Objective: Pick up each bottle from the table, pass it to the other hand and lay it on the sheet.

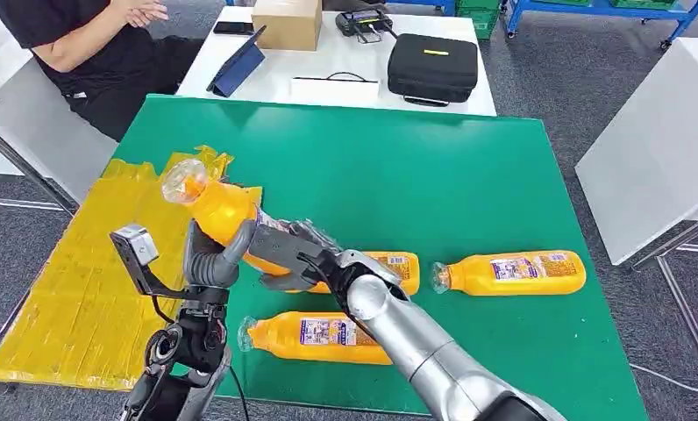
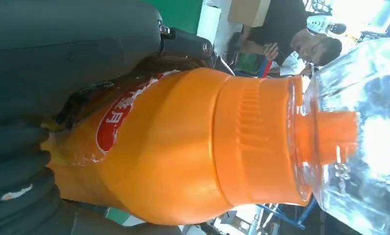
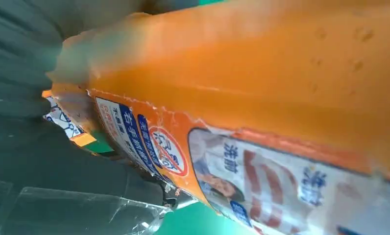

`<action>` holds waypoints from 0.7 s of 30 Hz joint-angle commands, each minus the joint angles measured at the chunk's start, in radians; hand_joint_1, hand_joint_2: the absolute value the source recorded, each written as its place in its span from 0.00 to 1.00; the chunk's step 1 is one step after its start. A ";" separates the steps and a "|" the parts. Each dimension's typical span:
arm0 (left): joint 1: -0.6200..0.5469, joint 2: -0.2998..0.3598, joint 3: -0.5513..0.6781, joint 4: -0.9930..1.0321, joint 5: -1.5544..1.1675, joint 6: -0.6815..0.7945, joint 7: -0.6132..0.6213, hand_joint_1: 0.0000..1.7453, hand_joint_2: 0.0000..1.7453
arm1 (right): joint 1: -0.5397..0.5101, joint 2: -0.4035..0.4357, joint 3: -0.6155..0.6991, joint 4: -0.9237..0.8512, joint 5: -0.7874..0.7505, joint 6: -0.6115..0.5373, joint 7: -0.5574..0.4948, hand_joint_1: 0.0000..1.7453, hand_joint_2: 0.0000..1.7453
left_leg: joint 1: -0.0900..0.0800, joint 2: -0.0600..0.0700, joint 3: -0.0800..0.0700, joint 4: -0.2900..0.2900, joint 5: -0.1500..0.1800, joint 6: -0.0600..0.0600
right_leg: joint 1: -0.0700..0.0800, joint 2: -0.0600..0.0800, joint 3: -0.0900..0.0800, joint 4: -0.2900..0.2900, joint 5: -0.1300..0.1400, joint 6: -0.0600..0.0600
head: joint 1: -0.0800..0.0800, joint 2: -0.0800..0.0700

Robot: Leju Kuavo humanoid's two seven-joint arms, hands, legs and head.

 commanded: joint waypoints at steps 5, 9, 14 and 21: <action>-0.055 0.013 -0.087 0.069 0.072 -0.052 0.020 1.00 1.00 | -0.004 0.021 0.112 0.058 0.006 -0.017 -0.008 1.00 1.00 | 0.001 0.000 0.004 0.000 -0.002 -0.003 | 0.002 -0.006 0.005 0.000 -0.002 -0.003 | 0.000 0.000; -0.032 0.009 -0.064 0.040 0.089 -0.072 0.013 1.00 1.00 | -0.006 0.007 0.085 0.067 0.012 -0.061 -0.018 1.00 1.00 | 0.001 0.000 0.004 0.000 -0.002 -0.003 | 0.002 -0.006 0.005 0.000 -0.002 -0.003 | 0.000 0.000; 0.009 0.018 -0.021 -0.031 0.082 -0.080 0.003 1.00 1.00 | 0.010 -0.022 0.017 0.056 0.006 -0.129 -0.032 0.00 0.00 | 0.001 0.000 0.002 0.000 -0.001 -0.002 | 0.002 -0.004 0.003 0.000 -0.001 -0.002 | 0.000 0.000; 0.139 0.024 0.084 -0.223 0.008 -0.084 -0.034 1.00 1.00 | 0.124 -0.133 -0.127 -0.193 0.077 -0.178 -0.054 0.00 0.00 | 0.001 -0.001 0.001 0.000 -0.001 -0.001 | 0.001 -0.005 0.002 -0.001 -0.001 -0.001 | 0.000 0.000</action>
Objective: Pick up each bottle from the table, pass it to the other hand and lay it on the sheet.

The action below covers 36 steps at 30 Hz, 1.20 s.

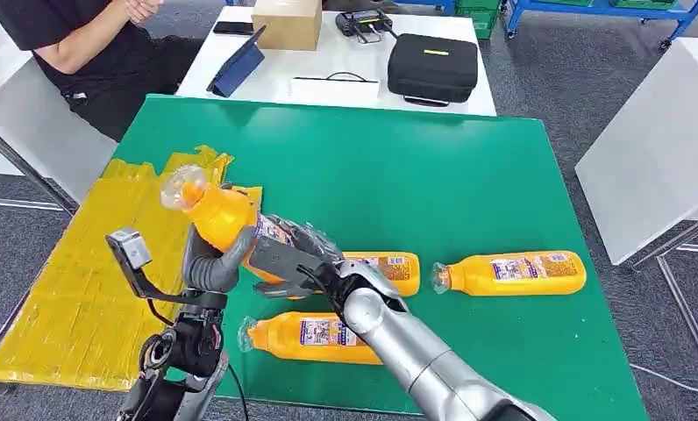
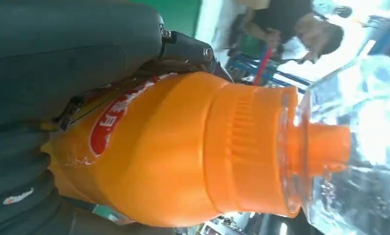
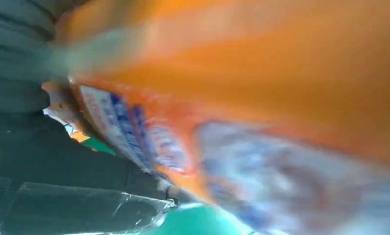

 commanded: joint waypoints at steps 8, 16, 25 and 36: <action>0.082 0.006 0.061 -0.149 -0.052 -0.013 -0.020 1.00 1.00 | 0.081 -0.098 -0.127 -0.181 0.045 0.008 -0.002 0.00 0.00 | 0.001 0.000 0.001 0.001 -0.002 -0.003 | 0.002 -0.006 0.002 0.000 -0.002 -0.003 | 0.000 0.000; 0.208 0.023 0.217 -0.285 -0.420 0.214 -0.168 1.00 1.00 | 0.285 -0.193 -0.314 -0.579 0.142 -0.049 -0.039 0.00 0.00 | 0.000 -0.002 0.001 -0.001 -0.001 -0.002 | 0.001 -0.006 0.002 -0.001 -0.002 -0.002 | 0.000 0.000; 0.243 0.114 0.286 -0.158 -0.584 0.368 -0.215 1.00 1.00 | 0.438 -0.282 -0.319 -0.771 0.107 -0.035 -0.098 0.00 0.00 | 0.000 -0.002 0.001 -0.001 -0.002 -0.003 | 0.001 -0.007 0.003 -0.001 -0.003 -0.003 | 0.000 0.000; 0.281 0.196 0.249 -0.082 -1.244 0.582 -0.021 1.00 1.00 | 0.539 -0.350 -0.269 -0.876 0.113 -0.013 -0.093 0.00 0.00 | 0.000 0.000 0.002 -0.001 -0.003 -0.004 | 0.001 -0.007 0.003 -0.001 -0.004 -0.003 | 0.000 0.000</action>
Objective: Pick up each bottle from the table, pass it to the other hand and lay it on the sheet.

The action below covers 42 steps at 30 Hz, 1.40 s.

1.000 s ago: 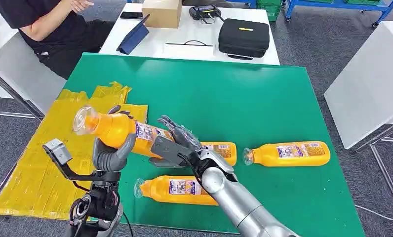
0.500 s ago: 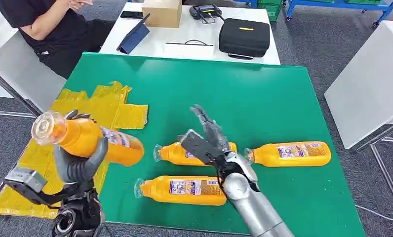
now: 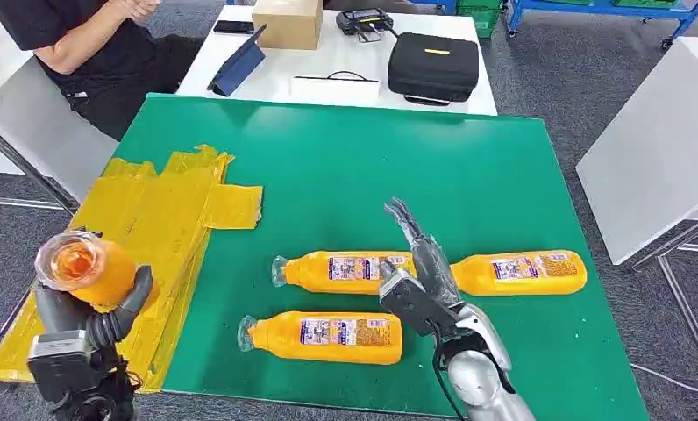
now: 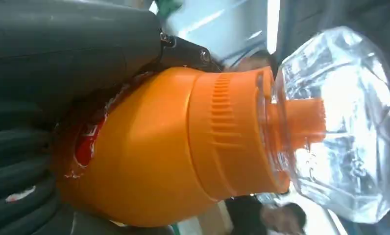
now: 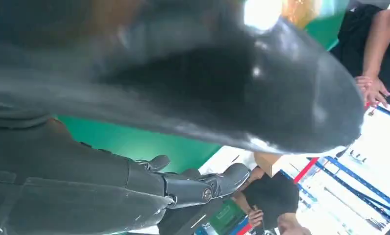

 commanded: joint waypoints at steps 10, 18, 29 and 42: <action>-0.067 0.171 -0.144 0.404 -0.808 0.051 0.396 1.00 1.00 | 0.121 -0.156 0.104 -0.215 -0.018 0.150 0.015 0.00 0.00 | -0.001 0.000 0.003 -0.001 -0.001 -0.002 | 0.000 -0.004 0.003 -0.001 -0.001 -0.002 | 0.000 0.000; -0.093 0.188 -0.188 0.444 -0.851 0.013 0.413 1.00 1.00 | 0.144 -0.189 0.120 -0.217 0.005 0.164 0.017 0.00 0.00 | 0.000 0.000 0.004 -0.001 -0.001 -0.002 | 0.001 -0.005 0.004 -0.001 -0.001 -0.002 | 0.000 0.000; -0.126 0.165 -0.156 0.455 -0.897 -0.043 0.463 0.55 1.00 | 0.123 -0.168 0.157 -0.190 0.133 0.216 0.092 0.00 1.00 | 0.000 0.001 0.005 0.000 -0.002 -0.003 | 0.001 -0.004 0.005 0.000 -0.002 -0.002 | 0.000 0.000; -0.118 0.109 -0.067 0.441 -0.896 -0.072 0.463 0.00 0.00 | 0.083 -0.166 0.185 -0.099 0.210 0.272 0.134 0.00 1.00 | 0.001 0.002 0.004 -0.001 -0.001 -0.002 | 0.001 -0.002 0.004 -0.001 -0.001 -0.002 | 0.000 0.000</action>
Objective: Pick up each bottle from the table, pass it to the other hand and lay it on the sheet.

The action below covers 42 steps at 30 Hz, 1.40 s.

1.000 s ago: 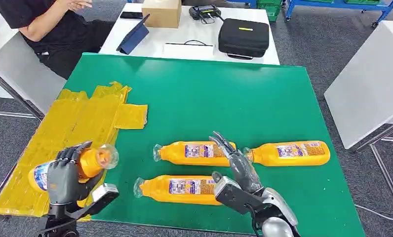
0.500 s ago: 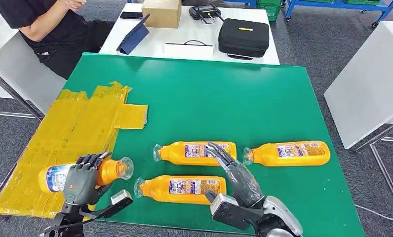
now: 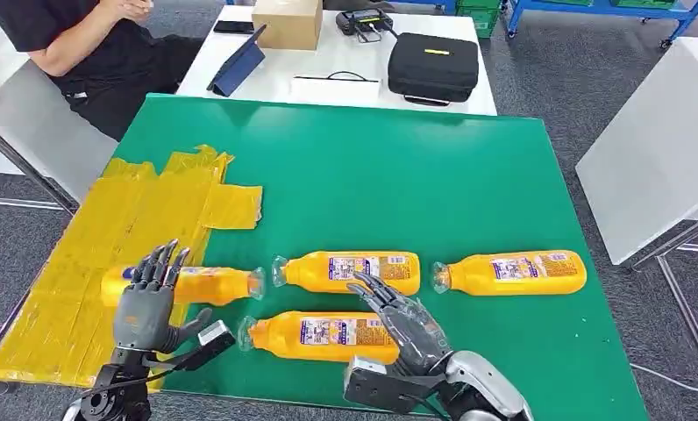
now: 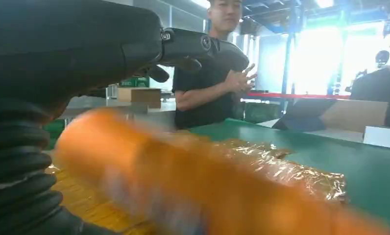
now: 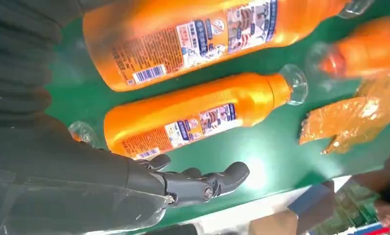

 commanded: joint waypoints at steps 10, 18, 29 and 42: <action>-0.008 -0.153 0.158 -0.084 0.648 -0.093 -0.239 0.00 0.00 | -0.024 0.026 0.017 0.134 0.041 -0.003 0.054 0.00 1.00 | 0.001 0.001 0.005 0.000 -0.002 -0.003 | 0.002 -0.005 0.005 0.000 -0.002 -0.003 | 0.000 0.000; 0.029 -0.192 0.212 -0.190 1.058 -0.196 -0.314 0.00 0.00 | -0.069 0.067 0.031 0.210 0.046 -0.017 0.061 0.00 1.00 | 0.001 0.002 0.005 0.000 -0.002 -0.002 | 0.002 -0.003 0.005 0.000 -0.001 -0.002 | 0.000 0.000; 0.080 -0.145 0.150 -0.306 1.244 -0.178 -0.333 0.00 0.00 | -0.154 0.108 0.116 0.332 0.037 -0.020 0.109 0.00 1.00 | 0.001 0.003 0.006 0.000 -0.002 -0.003 | 0.002 -0.003 0.006 -0.001 -0.002 -0.003 | 0.000 0.000; 0.107 -0.147 0.114 -0.396 1.330 -0.133 -0.336 0.00 0.00 | -0.150 0.115 0.166 0.375 0.110 0.073 0.205 0.00 1.00 | 0.001 0.002 0.006 0.001 -0.003 -0.003 | 0.003 -0.004 0.006 0.000 -0.002 -0.003 | 0.000 0.000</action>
